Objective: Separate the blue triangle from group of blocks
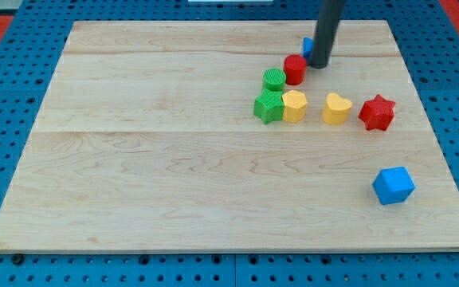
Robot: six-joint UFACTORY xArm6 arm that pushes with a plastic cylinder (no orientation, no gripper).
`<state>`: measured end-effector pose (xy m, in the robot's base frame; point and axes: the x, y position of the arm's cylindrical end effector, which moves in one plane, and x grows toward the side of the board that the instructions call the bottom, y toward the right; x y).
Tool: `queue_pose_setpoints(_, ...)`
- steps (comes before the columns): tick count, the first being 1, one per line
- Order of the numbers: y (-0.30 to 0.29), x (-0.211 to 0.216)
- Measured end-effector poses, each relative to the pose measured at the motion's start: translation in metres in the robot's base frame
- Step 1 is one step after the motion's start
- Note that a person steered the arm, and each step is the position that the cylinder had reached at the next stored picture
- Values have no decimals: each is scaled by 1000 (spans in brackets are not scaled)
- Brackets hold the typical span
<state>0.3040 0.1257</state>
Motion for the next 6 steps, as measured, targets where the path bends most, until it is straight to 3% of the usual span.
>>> queue_pose_setpoints(1,-43,2)
queue_pose_setpoints(3,5,-14)
queue_pose_setpoints(5,-63,-13)
queue_pose_setpoints(6,-37,-26)
